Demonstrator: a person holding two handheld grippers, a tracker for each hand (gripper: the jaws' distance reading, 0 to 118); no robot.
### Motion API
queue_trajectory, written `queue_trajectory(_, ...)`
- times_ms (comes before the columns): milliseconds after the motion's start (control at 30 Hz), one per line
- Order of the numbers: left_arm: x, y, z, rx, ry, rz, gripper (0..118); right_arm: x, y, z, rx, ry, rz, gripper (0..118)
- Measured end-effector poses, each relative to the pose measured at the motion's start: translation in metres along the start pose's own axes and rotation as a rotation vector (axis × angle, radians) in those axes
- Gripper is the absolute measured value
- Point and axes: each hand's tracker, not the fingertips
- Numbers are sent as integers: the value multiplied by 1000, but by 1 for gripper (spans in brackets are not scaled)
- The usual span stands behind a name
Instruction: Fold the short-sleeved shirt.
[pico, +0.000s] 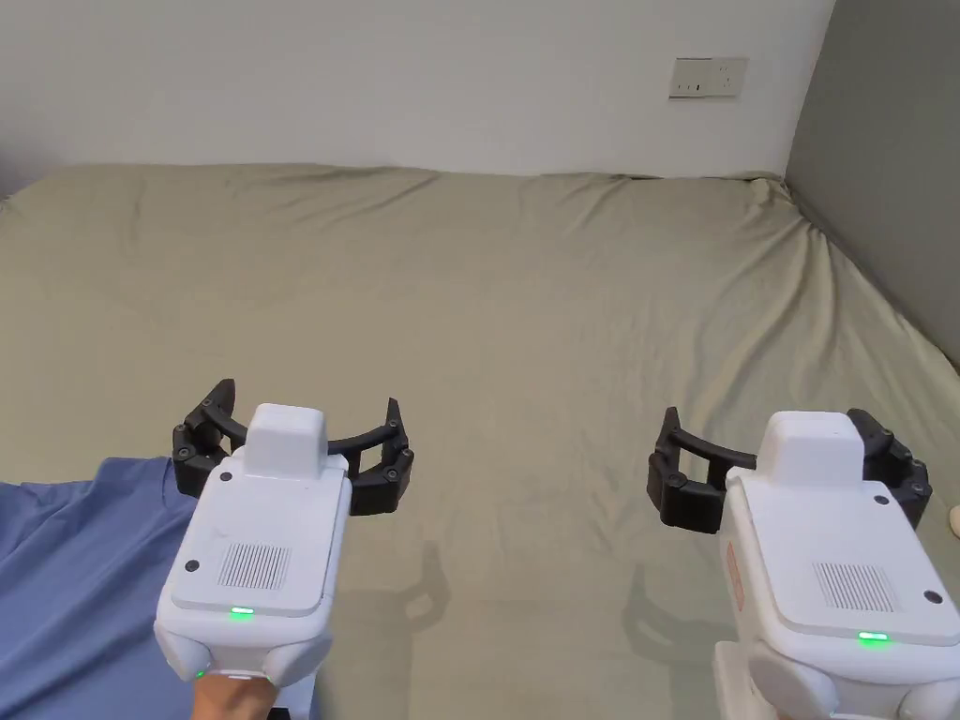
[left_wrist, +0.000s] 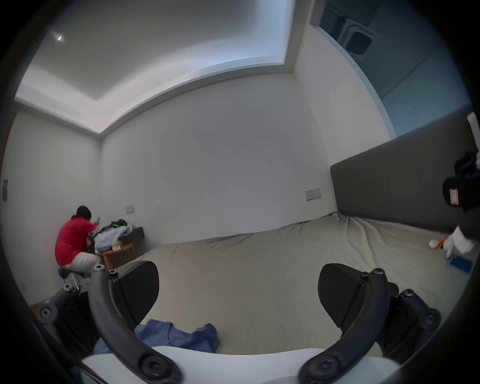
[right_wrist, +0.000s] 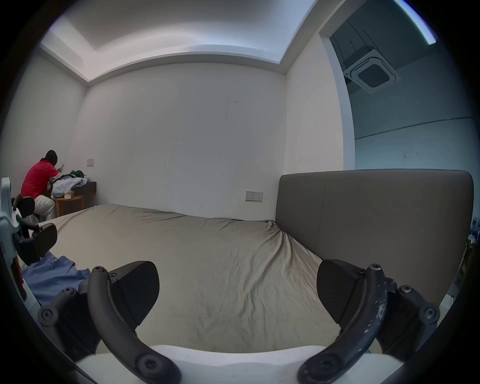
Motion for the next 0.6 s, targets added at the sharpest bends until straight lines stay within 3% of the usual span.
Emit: queue_trajectory(600, 0, -1, 2, 5, -8, 3, 118, -3, 4, 2, 7, 4, 24, 118)
